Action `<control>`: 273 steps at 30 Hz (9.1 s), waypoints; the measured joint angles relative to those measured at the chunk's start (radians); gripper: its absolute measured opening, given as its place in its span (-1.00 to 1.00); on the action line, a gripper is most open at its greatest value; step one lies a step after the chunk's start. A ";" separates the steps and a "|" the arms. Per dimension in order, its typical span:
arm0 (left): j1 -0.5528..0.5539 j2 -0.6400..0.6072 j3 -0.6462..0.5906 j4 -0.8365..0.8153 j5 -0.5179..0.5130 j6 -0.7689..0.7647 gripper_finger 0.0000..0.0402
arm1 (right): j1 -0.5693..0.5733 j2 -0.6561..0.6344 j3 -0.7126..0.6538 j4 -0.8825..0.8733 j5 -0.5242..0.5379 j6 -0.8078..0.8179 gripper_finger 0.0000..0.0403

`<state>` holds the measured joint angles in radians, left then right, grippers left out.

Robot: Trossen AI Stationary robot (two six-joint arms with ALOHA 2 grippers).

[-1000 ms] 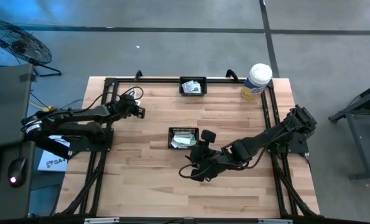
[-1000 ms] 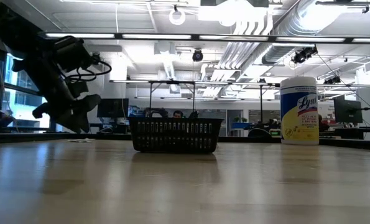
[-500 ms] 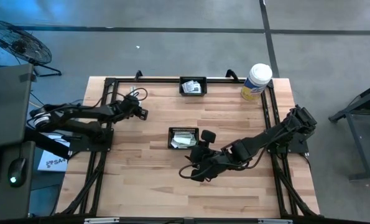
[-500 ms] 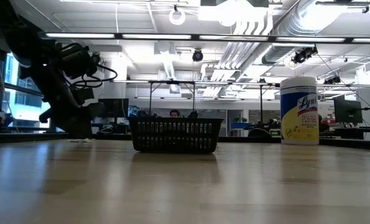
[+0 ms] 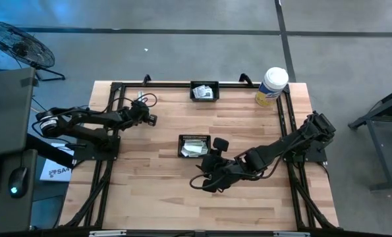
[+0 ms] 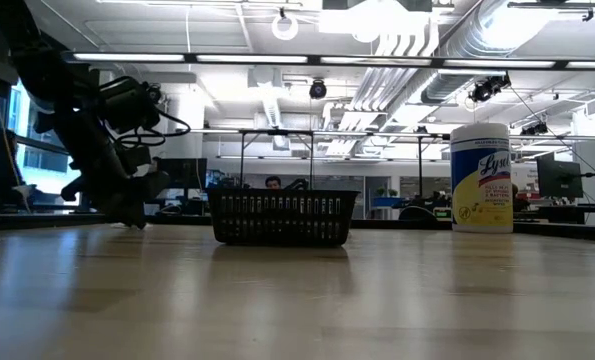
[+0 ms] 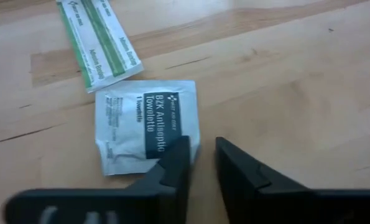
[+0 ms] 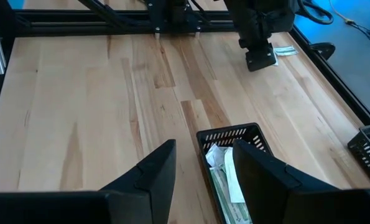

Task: Pick & Place First Aid Supplies
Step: Put the towelette pack into the top black basket, then put the bandage into the bottom black basket, then return to Home Position

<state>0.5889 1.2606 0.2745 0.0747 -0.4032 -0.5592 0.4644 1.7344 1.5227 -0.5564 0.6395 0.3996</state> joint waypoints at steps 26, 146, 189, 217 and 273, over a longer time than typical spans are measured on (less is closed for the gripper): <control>-0.215 -0.236 0.056 0.151 0.337 0.064 -1.00 | 0.000 0.000 0.000 -0.075 0.028 -0.091 -0.24; -0.270 -0.013 0.571 -0.739 0.393 0.260 -1.00 | 0.155 0.000 0.000 -0.178 0.055 0.173 -0.24; -0.572 0.422 0.800 -0.362 0.418 -0.479 -0.84 | 0.413 0.039 0.000 -0.178 0.150 0.345 -0.24; -0.877 -0.158 0.526 -0.358 0.257 0.265 -0.40 | 0.150 0.052 0.000 -0.155 -0.138 -0.051 -0.92; -0.772 -0.184 0.151 0.235 0.132 0.504 -0.40 | -0.354 -1.136 -1.154 0.703 -0.437 -0.336 -0.92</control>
<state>-0.1833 1.0762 0.4259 0.3097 -0.2716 -0.0547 0.1108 0.5986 0.3691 0.1470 0.2028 0.0632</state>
